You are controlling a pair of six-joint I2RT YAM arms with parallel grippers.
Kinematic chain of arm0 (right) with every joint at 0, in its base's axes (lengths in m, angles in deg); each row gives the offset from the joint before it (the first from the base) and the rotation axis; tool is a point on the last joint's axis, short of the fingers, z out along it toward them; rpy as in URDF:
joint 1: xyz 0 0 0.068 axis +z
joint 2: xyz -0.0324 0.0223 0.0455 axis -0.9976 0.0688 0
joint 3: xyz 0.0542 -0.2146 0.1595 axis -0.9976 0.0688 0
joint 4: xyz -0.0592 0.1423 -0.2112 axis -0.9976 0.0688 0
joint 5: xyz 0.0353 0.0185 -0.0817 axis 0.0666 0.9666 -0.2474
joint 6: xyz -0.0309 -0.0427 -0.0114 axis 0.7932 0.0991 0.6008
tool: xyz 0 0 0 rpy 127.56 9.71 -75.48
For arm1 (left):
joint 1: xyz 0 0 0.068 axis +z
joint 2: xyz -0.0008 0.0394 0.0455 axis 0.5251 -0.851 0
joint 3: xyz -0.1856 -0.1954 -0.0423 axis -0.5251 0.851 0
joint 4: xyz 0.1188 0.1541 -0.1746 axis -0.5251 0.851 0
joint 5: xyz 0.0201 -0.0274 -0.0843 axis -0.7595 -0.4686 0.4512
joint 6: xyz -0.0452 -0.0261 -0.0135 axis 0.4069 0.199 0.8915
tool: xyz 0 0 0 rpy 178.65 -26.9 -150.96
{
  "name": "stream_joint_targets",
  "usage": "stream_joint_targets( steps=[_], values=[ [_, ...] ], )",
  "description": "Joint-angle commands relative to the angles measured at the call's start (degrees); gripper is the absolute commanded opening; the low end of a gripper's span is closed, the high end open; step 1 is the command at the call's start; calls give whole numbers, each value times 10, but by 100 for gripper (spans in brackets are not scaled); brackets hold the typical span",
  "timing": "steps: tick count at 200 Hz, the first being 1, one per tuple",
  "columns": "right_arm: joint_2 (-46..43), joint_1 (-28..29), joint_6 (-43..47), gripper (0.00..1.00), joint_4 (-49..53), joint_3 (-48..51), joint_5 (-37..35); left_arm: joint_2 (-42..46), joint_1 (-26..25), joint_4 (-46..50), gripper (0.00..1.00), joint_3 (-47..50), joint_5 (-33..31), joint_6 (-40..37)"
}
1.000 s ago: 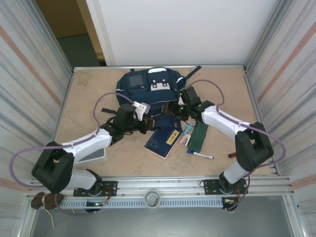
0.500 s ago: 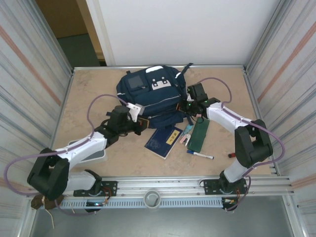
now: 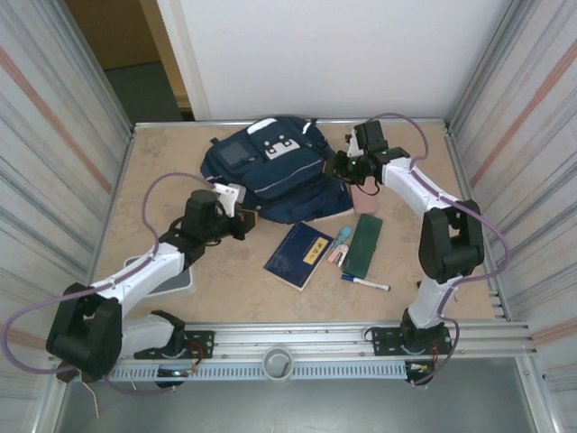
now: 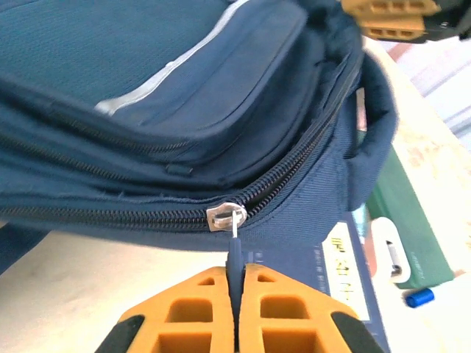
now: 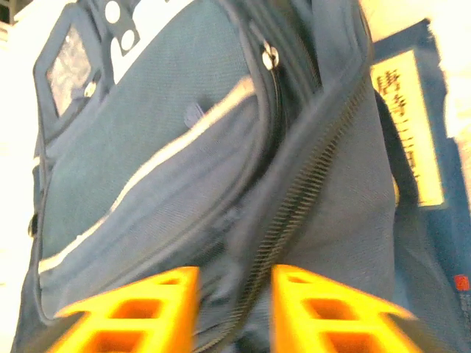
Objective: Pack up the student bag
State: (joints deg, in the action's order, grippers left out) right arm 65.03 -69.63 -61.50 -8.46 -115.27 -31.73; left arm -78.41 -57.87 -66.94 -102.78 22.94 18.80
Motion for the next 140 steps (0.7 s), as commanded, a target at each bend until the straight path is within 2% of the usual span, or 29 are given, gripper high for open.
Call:
stream_joint_targets(
  steps=[1,8,16,39,62,86,93,100,117,125,140],
  values=[
    [-66,-6,3,55,22,34,-12,-14,-28,-60,0,-47,33,13],
    [-93,-3,-9,61,8,72,-7,-20,-35,-61,0,-54,32,14],
    [-122,0,-29,73,-11,117,-3,-26,-42,-61,0,-61,31,12],
    [-185,12,-102,88,-79,236,4,-40,-55,-61,0,-71,32,9],
    [-197,37,-172,92,-176,309,17,-49,-64,-60,0,-75,36,5],
    [-156,67,-196,91,-224,298,23,-50,-68,-59,0,-69,32,-2],
    [-145,72,-198,88,-230,292,22,-50,-68,-57,0,-65,31,-3],
    [-136,72,-201,79,-237,289,20,-49,-68,-55,0,-62,29,-6],
    [-132,62,-193,44,-234,288,4,-42,-68,-47,0,-52,20,-12],
    [-136,54,-186,32,-228,288,-2,-36,-67,-43,0,-46,11,-14],
    [-148,35,-168,18,-209,290,-4,-20,-56,-40,0,-27,-13,-11]
  ],
)
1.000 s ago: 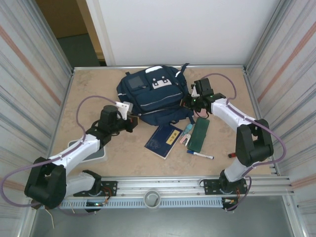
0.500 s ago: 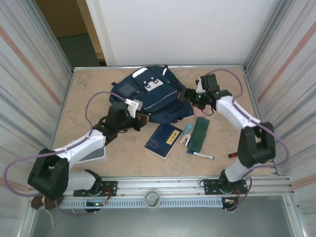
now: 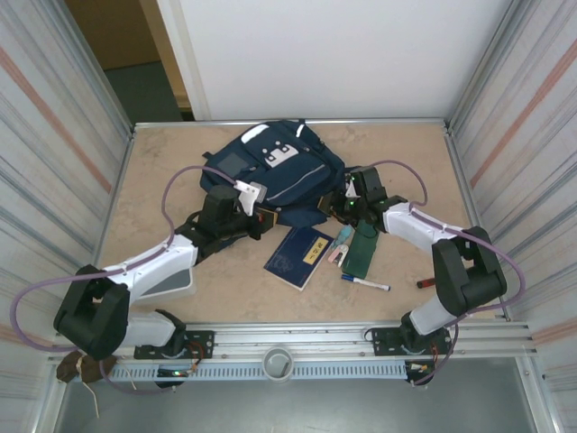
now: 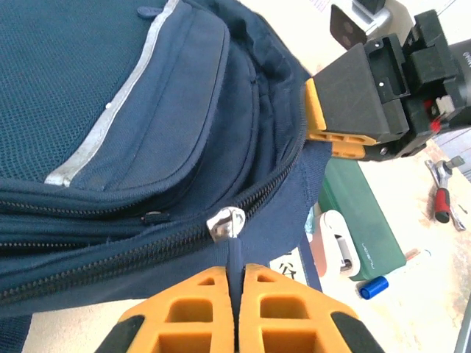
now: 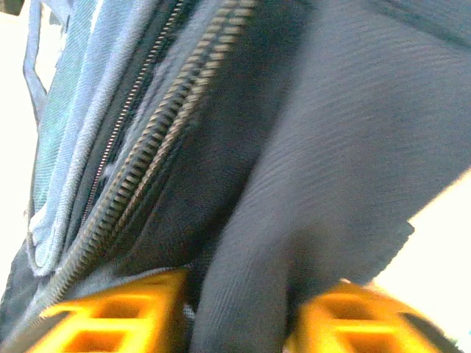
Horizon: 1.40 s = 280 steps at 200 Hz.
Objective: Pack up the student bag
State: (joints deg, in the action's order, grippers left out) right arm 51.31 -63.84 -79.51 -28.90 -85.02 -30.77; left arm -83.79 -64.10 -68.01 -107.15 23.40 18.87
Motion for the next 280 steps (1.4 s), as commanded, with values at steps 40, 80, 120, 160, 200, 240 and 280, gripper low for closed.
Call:
stream_joint_targets(
  steps=[40,80,120,160,200,240,280],
  values=[
    [-39,-61,56,0,39,-24,23,75,128,-28,0,85,-72,30],
    [-28,-51,70,0,45,-48,47,24,226,-34,0,90,-103,42],
    [10,-2,87,0,47,-83,46,-23,284,-23,19,70,-120,74],
    [94,86,123,5,69,-148,35,109,263,21,59,102,-177,88],
    [129,99,190,35,164,-179,-29,94,144,52,78,23,-185,-45],
    [66,46,152,59,80,-113,-12,-70,88,152,83,-132,-160,-165],
    [142,76,138,60,82,-152,-81,-186,50,216,89,-230,-171,-287]
  ],
)
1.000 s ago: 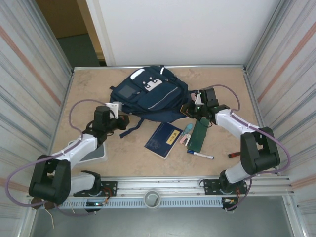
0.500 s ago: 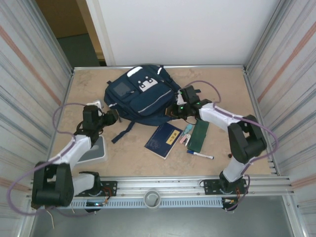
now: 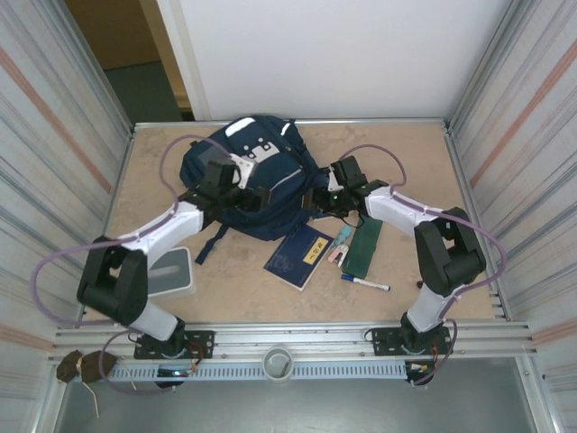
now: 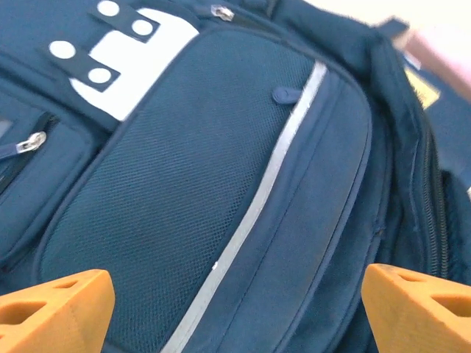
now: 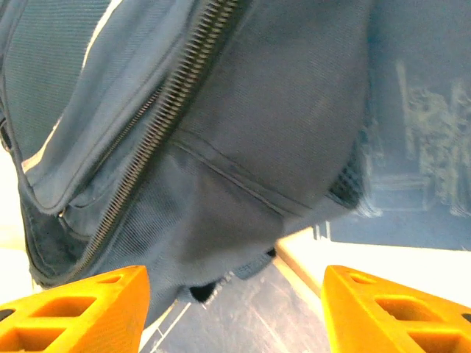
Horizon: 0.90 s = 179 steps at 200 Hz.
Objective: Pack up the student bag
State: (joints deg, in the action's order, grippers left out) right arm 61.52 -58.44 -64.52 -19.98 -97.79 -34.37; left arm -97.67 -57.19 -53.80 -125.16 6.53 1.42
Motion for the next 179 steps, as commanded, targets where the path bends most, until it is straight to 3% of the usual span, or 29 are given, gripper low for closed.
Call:
stream_joint_targets(
  steps=[1,38,63,76,102,126,135,142,179],
  values=[
    [43,22,-12,59,-7,-23,-49,-50,-20,76,89,-51,-3,-115],
    [65,22,-2,29,-9,0,-80,-134,-33,120,90,-125,-2,-167],
    [64,20,8,26,-12,10,-72,-185,-42,133,88,-163,-20,-191],
    [56,20,19,28,-13,13,-62,-212,-43,146,81,-189,-46,-193],
    [8,20,58,43,19,15,-64,-234,-40,158,50,-218,-69,-200],
    [-59,21,78,56,84,29,-99,-191,-19,153,13,-211,-10,-178],
    [-84,25,76,58,102,41,-102,-161,-3,139,4,-198,26,-153],
    [-101,31,70,59,112,52,-102,-136,12,119,0,-182,59,-129],
    [-170,88,35,64,152,88,-131,-15,113,-23,0,-84,249,14]
  ],
)
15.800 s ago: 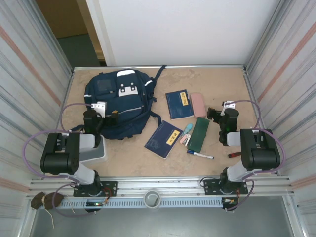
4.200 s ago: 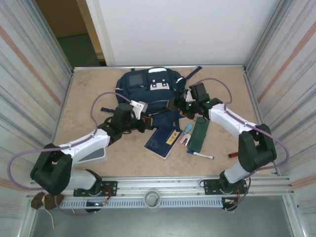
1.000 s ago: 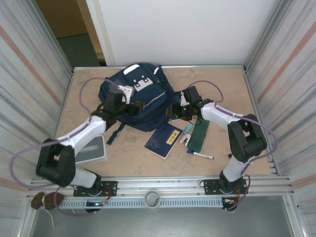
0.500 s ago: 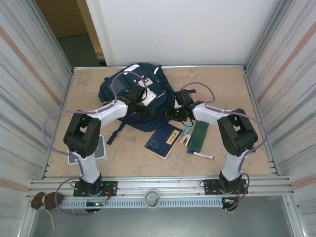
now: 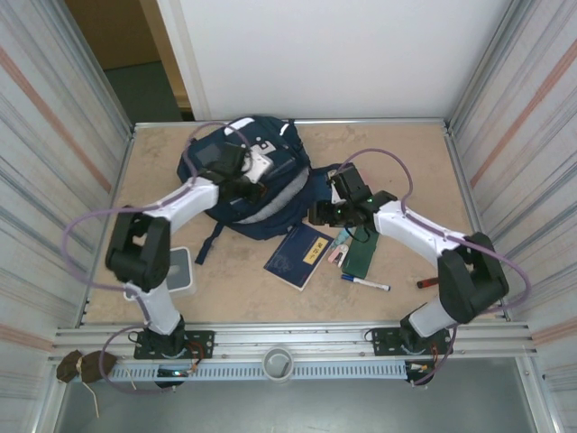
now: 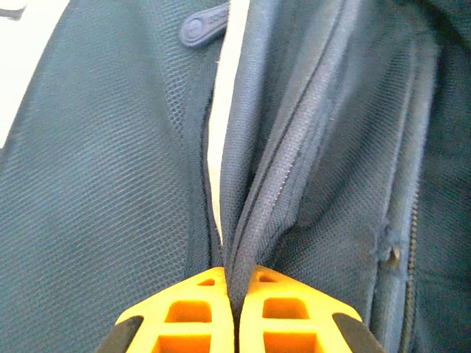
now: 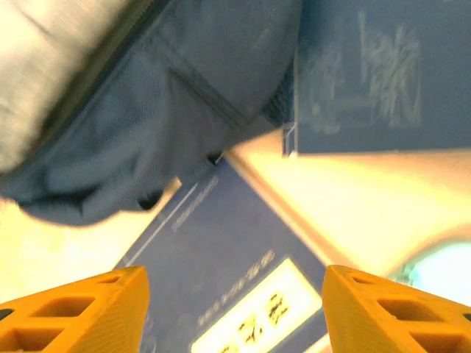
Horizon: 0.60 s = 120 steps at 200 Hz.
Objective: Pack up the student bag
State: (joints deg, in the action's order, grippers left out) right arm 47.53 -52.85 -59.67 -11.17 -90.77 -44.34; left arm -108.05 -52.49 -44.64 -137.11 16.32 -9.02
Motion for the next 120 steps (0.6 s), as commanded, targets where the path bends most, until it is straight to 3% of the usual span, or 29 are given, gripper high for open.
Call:
stream_joint_targets(
  steps=[1,25,63,97,120],
  values=[
    [-32,33,-14,64,65,18,-33,91,69,-117,0,37,156,122],
    [-46,40,-30,67,65,32,-31,117,122,-147,0,42,233,182],
    [-25,90,-118,74,18,65,10,113,128,-107,4,55,151,197],
    [-20,138,-222,77,-19,110,-3,104,115,-105,37,103,140,229],
    [-15,158,-289,78,-52,138,-17,165,102,-114,52,166,81,284]
  ],
)
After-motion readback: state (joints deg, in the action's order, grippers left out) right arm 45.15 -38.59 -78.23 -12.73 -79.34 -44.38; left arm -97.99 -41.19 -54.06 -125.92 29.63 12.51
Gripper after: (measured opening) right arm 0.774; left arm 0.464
